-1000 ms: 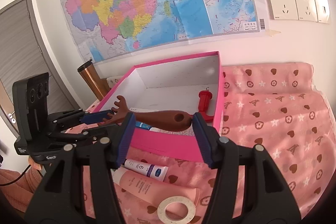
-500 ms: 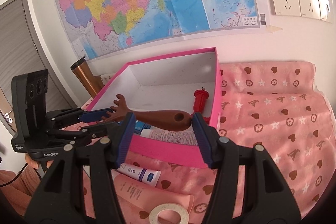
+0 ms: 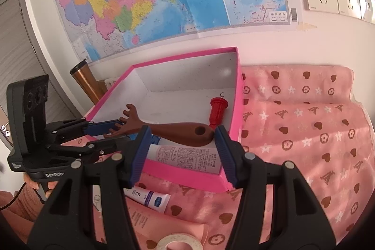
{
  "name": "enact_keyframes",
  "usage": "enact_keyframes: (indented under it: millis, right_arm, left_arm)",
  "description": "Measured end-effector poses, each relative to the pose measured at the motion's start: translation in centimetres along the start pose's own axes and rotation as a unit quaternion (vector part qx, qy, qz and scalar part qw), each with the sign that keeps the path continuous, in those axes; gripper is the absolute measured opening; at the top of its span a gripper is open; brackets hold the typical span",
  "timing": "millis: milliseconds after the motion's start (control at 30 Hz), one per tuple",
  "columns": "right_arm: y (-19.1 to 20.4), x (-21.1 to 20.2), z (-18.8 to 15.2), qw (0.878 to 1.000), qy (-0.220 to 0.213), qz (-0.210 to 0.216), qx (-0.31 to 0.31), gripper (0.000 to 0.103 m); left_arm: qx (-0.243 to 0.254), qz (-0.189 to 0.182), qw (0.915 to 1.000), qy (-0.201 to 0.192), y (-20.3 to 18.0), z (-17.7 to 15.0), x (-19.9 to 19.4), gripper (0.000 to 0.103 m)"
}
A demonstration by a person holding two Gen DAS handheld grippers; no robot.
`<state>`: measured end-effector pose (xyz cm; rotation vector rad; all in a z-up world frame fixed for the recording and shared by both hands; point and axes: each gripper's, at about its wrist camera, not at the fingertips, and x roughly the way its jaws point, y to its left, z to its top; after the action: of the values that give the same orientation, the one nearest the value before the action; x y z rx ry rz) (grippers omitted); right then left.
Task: Organize rigid objects
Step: 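Lift the brown massager and carry it over the magenta box, then open the left gripper to drop the massager into the box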
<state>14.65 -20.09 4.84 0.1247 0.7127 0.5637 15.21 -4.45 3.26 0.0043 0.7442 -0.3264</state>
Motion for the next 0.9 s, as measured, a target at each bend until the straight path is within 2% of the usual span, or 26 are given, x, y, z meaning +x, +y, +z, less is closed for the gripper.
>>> enact_keyframes:
  millis: [367, 533, 700, 900]
  right_arm:
    - [-0.6, 2.1, 1.2, 1.000, 0.021, -0.021, -0.007, 0.059]
    - [-0.4, 2.8, 1.7, 0.999, 0.024, -0.036, -0.013, 0.059]
    - [-0.3, 2.9, 2.0, 0.999, 0.015, -0.047, -0.016, 0.059]
    - [-0.6, 1.8, 1.3, 0.999, 0.005, -0.041, -0.007, 0.059]
  left_arm:
    - [-0.009, 0.005, 0.9996, 0.028, 0.9, 0.7, 2.6, 0.043]
    - [-0.020, -0.006, 0.9989, 0.042, 1.7, 1.1, 3.8, 0.044]
    - [-0.018, -0.003, 0.9990, 0.040, 1.7, 1.2, 3.9, 0.044]
    - [-0.006, 0.004, 0.9999, 0.007, 1.0, 0.4, 1.8, 0.044]
